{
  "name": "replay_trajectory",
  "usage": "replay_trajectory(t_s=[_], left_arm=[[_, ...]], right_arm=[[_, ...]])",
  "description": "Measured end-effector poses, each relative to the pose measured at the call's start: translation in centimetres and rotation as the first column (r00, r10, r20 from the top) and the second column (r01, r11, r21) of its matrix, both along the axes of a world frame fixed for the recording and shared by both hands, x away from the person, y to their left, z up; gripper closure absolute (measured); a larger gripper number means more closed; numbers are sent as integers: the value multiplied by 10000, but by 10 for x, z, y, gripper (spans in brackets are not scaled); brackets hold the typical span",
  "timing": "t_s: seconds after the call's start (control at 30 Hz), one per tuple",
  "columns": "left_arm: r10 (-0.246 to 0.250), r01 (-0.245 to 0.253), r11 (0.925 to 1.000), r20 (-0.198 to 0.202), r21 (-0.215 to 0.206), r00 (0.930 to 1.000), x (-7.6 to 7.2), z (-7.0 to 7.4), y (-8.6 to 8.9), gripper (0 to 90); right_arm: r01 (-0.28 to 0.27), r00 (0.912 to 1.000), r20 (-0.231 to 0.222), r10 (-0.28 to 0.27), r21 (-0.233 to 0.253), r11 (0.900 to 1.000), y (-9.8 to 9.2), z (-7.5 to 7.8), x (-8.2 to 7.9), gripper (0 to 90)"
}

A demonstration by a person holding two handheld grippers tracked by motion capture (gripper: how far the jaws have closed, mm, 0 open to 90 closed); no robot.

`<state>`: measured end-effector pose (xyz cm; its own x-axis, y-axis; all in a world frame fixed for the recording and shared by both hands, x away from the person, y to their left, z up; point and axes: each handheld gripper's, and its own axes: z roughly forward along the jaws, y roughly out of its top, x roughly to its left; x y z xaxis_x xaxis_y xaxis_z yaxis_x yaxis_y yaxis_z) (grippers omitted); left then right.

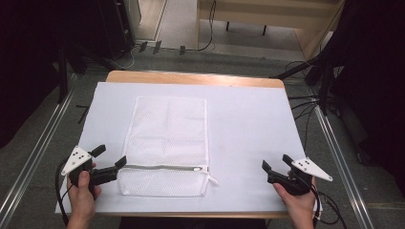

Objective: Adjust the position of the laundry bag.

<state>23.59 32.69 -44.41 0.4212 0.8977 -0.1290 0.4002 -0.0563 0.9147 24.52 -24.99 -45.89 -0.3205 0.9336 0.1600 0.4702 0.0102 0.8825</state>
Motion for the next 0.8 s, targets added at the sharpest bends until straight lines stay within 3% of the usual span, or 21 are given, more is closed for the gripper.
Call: replay_trajectory(t_s=[0.07,0.13,0.17,0.2,0.27,0.33,0.37,0.47,0.53,0.6,0.63,0.73,0.8], left_arm=[[81,-81,10000,-40,-17,10000,0,0,0,84],[86,-87,9999,-109,-86,9999,0,-1,1,84],[86,-87,9999,-109,-86,9999,0,-1,1,84],[110,-112,9999,-134,-94,9998,1,-1,1,85],[100,-102,9999,-199,-103,9998,3,-2,1,84],[103,-107,9998,-220,-145,9997,3,-2,1,84],[103,-107,9998,-220,-145,9997,3,-2,1,84],[154,-156,9998,-241,-84,9996,3,-2,3,84],[331,-328,9994,-230,145,9992,2,-2,4,85],[479,-473,9984,-219,313,9986,2,-2,4,87],[543,-536,9980,-212,324,9983,2,-2,4,144],[476,-467,9981,-216,411,9986,3,-1,2,142],[481,-472,9980,-213,425,9986,3,-1,1,142]], right_arm=[[-100,9999,25,100,-3,9999,4,1,1,231],[-330,9993,-194,323,-345,9989,25,3,9,253],[-330,9993,-194,323,-345,9989,25,3,9,253],[-413,9985,-384,398,-395,9984,39,2,15,273],[-486,9981,-411,469,-414,9980,43,2,19,282],[-621,9963,-603,609,-192,9979,65,3,34,315],[-621,9963,-603,609,-192,9979,65,3,34,315],[-846,9902,-1102,859,168,9963,94,5,55,370],[-855,9890,-1201,867,146,9962,100,6,58,396],[-914,9849,-1470,914,61,9958,114,8,67,463],[-1102,9775,-1788,1119,195,9937,126,9,74,531],[-1541,9662,-2085,1513,29,9881,151,10,85,571],[-1522,9617,-2312,1475,-26,9883,161,10,92,586]])
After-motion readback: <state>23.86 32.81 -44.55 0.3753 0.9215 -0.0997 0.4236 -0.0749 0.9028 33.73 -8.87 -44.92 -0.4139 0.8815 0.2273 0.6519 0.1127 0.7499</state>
